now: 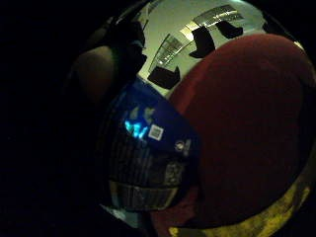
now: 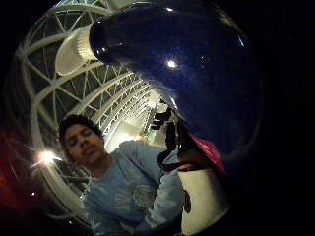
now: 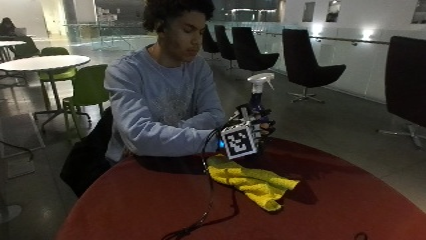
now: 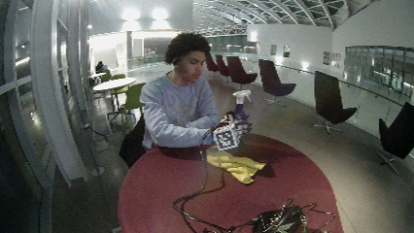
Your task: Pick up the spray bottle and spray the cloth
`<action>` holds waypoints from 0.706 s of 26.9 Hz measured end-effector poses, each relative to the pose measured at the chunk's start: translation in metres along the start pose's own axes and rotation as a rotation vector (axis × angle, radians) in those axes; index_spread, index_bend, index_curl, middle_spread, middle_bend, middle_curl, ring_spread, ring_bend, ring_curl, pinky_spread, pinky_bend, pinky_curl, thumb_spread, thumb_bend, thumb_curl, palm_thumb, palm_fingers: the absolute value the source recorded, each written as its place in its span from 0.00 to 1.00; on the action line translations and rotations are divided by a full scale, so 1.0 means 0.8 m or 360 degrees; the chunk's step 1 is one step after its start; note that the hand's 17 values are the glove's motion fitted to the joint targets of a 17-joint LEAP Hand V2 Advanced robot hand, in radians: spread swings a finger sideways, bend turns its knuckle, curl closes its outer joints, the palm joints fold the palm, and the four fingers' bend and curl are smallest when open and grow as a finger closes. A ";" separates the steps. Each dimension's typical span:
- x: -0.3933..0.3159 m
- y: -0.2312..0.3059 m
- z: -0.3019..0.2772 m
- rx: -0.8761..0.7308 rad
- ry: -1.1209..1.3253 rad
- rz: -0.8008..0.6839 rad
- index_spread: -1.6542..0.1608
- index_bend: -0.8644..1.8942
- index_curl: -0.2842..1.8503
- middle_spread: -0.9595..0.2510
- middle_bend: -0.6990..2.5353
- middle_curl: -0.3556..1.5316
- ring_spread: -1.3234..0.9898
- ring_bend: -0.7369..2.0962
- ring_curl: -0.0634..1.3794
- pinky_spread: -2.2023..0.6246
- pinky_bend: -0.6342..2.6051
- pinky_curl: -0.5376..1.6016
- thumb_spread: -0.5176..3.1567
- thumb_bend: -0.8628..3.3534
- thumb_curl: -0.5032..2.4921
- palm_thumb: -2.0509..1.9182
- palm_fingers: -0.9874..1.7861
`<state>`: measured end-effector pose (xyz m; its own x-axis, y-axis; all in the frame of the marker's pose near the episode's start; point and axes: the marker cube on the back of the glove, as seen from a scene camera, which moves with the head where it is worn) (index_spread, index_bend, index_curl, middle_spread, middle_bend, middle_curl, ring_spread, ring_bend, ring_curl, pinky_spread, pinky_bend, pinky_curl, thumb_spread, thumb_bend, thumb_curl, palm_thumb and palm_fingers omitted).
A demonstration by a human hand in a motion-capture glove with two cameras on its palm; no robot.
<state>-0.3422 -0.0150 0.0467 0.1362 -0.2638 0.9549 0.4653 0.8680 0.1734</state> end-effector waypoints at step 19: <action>-0.001 0.048 -0.056 -0.0169 0.0187 0.0071 0.69 0.36 0.19 0.80 0.33 0.40 0.59 0.43 0.27 0.87 0.34 0.42 0.40 0.20 0.32 0.70 0.44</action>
<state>-0.2853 -0.0002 0.0417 0.2571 -0.2790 0.9253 0.5455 0.8322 0.0994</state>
